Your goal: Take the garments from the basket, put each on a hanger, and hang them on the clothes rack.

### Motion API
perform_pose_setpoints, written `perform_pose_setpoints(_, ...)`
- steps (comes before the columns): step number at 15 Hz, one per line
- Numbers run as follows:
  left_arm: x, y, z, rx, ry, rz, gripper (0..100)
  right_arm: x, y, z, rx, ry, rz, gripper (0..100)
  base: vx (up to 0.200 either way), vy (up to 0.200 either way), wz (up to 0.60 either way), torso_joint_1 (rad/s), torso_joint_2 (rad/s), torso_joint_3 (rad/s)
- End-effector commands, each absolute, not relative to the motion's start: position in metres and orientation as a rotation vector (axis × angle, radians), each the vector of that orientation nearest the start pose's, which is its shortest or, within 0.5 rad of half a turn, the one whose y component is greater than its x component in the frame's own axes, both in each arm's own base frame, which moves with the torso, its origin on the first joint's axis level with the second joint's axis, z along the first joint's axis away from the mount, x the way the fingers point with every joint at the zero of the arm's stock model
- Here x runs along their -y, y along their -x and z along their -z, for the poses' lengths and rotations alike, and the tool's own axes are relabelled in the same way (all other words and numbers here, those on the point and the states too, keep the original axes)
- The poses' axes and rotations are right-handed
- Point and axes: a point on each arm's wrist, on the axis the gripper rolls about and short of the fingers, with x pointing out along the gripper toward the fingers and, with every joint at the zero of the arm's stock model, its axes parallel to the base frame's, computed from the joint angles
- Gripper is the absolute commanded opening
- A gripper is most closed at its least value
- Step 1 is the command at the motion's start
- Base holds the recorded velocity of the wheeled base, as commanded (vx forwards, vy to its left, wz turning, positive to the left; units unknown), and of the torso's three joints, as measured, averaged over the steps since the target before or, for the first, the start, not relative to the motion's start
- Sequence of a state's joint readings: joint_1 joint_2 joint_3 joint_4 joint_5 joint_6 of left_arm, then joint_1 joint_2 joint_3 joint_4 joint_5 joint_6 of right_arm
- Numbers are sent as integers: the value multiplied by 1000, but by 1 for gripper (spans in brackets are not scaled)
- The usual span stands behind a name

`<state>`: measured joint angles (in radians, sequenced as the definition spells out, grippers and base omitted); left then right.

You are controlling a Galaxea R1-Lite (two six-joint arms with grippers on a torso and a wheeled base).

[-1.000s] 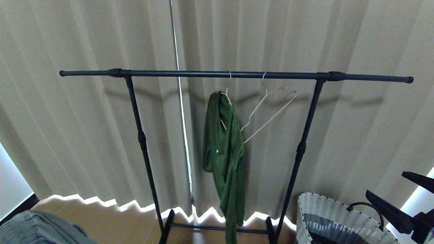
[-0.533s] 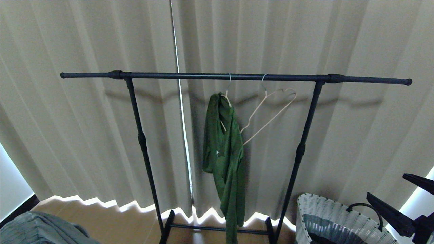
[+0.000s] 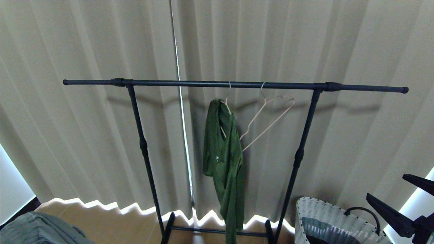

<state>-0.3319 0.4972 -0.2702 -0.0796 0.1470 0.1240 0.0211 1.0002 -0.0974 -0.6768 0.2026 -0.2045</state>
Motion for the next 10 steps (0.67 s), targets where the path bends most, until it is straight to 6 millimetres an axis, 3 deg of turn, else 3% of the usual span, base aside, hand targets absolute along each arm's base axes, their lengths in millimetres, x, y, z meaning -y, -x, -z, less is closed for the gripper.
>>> perform_pose_setpoints(1, 5, -25, -161, -139, -160, 193, 0, -7, -105, -139, -206, 183, -247, 100, 0, 0, 0, 27, -61, -46)
perform_pose_setpoints(2, 5, -25, -159, -145, -162, 193, 0, -7, -105, -139, -204, 183, -246, 100, 0, 0, 0, 0, 0, 0)
perform_pose_setpoints(10, 6, -27, -157, -159, -165, 194, 0, -7, -106, -140, -204, 183, -246, 100, 200, 0, 0, 5, -7, -3)
